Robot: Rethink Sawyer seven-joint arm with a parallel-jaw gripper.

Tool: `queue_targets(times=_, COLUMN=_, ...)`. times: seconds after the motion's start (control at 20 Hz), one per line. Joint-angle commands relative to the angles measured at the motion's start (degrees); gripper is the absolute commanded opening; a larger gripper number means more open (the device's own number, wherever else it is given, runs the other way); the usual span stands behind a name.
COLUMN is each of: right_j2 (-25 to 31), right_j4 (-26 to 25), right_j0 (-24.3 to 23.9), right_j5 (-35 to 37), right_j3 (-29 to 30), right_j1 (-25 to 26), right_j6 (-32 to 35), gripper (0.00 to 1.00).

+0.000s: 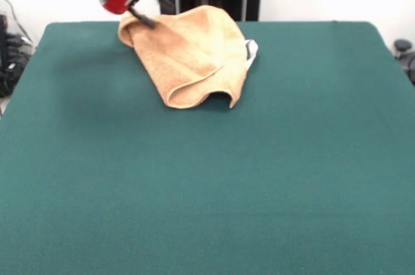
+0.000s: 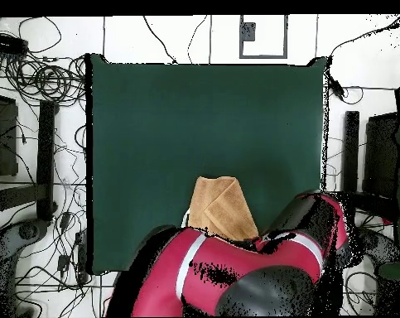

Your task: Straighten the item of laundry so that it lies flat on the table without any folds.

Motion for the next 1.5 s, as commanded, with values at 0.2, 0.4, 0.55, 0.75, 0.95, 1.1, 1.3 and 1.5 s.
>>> queue_targets(times=0.2, right_j2=4.91, right_j4=11.11, right_j0=-3.72, right_j5=28.04, right_j3=5.43, right_j1=-2.96, right_j6=-30.72, gripper=1.00)
queue_targets(times=0.4, right_j2=5.17, right_j4=16.04, right_j0=-6.23, right_j5=34.83, right_j3=13.08, right_j1=-10.31, right_j6=-45.21, gripper=1.00)
queue_targets(times=0.55, right_j2=6.27, right_j4=21.20, right_j0=-8.25, right_j5=37.86, right_j3=17.46, right_j1=-14.30, right_j6=-53.65, gripper=1.00)
queue_targets(times=0.75, right_j2=7.02, right_j4=26.07, right_j0=-10.80, right_j5=36.50, right_j3=20.29, right_j1=-14.91, right_j6=-50.52, gripper=1.00)
queue_targets(times=0.95, right_j2=7.44, right_j4=13.92, right_j0=-9.38, right_j5=26.34, right_j3=17.46, right_j1=-9.66, right_j6=-29.85, gripper=1.00)
queue_targets(times=1.1, right_j2=7.91, right_j4=6.04, right_j0=-9.64, right_j5=18.58, right_j3=15.21, right_j1=-6.42, right_j6=-20.20, gripper=1.00)
queue_targets(times=1.3, right_j2=8.37, right_j4=5.92, right_j0=-13.66, right_j5=18.15, right_j3=14.65, right_j1=-5.41, right_j6=-25.59, gripper=1.00)
queue_targets(times=1.5, right_j2=8.35, right_j4=7.94, right_j0=-13.92, right_j5=17.55, right_j3=15.82, right_j1=-5.72, right_j6=-26.25, gripper=1.00)
